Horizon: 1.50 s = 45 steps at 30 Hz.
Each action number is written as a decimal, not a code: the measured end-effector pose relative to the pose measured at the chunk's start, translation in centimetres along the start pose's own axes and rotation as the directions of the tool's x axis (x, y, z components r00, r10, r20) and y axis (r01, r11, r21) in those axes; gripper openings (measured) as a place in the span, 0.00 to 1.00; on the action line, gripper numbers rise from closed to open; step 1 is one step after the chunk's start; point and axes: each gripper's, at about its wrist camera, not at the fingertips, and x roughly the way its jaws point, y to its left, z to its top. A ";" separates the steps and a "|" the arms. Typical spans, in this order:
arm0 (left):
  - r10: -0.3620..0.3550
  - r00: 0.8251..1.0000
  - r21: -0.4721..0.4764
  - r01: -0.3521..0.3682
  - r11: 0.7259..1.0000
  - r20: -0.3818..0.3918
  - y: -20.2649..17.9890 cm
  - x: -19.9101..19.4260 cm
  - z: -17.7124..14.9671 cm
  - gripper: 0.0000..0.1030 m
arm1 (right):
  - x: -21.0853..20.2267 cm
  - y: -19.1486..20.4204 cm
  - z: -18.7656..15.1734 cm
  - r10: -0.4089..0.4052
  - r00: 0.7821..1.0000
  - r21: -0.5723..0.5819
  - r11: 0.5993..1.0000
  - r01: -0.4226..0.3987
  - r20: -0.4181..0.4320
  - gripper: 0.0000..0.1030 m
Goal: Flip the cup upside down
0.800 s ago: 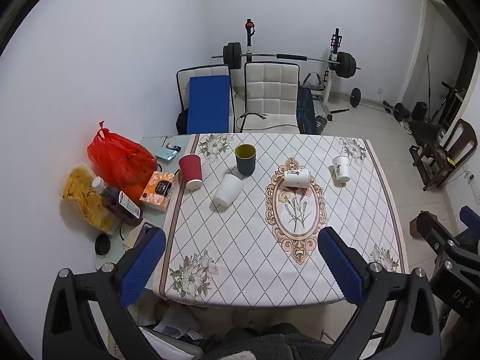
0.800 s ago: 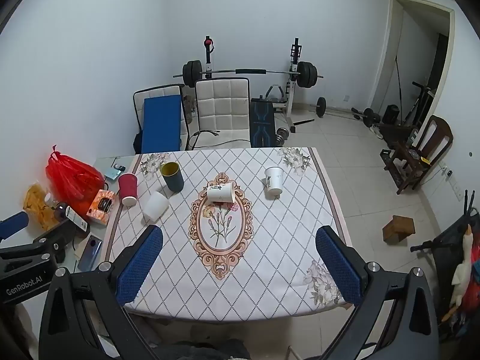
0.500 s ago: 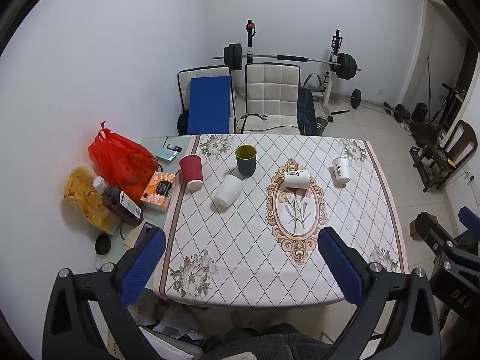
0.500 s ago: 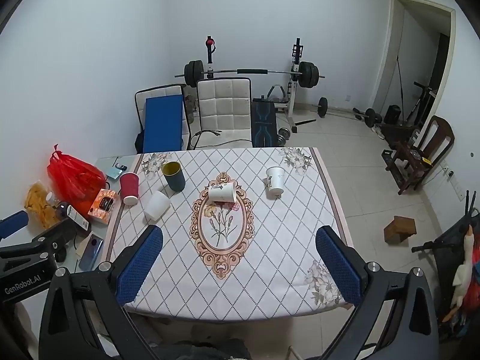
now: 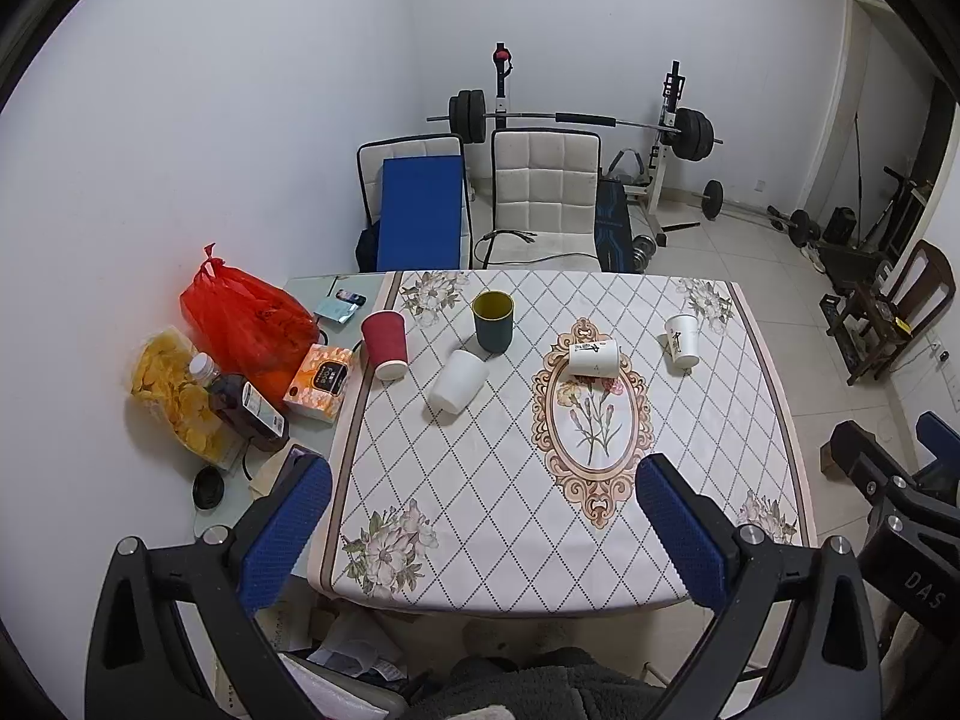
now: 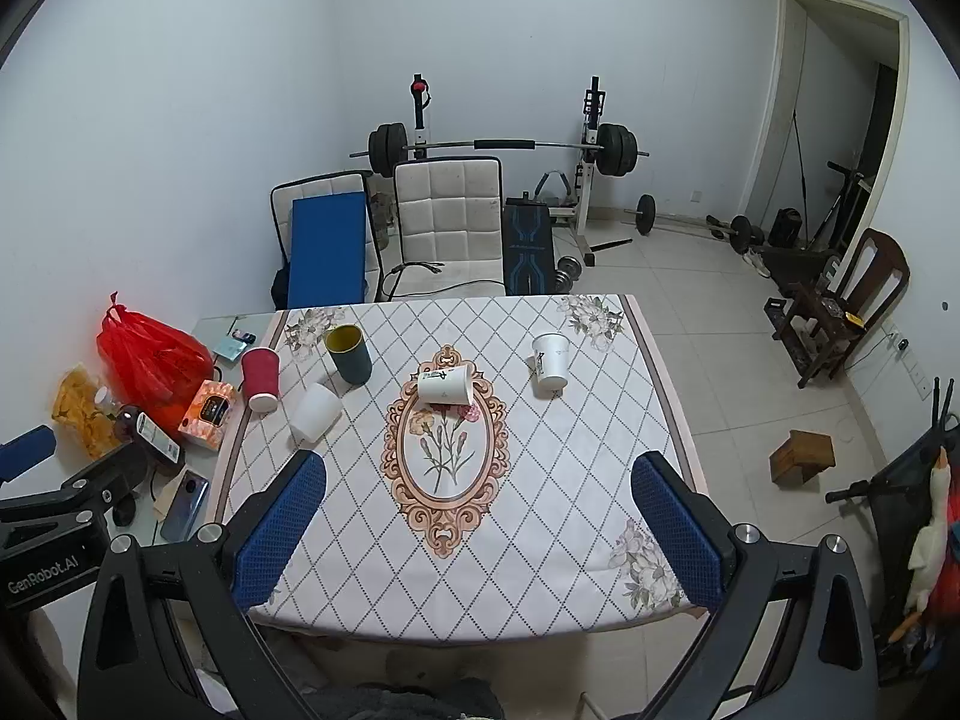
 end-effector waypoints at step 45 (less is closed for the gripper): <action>-0.002 1.000 -0.007 0.002 1.000 0.012 0.6 -0.8 0.7 1.00 | -1.7 0.3 0.6 0.011 1.000 0.008 1.000 -0.011 0.003 1.00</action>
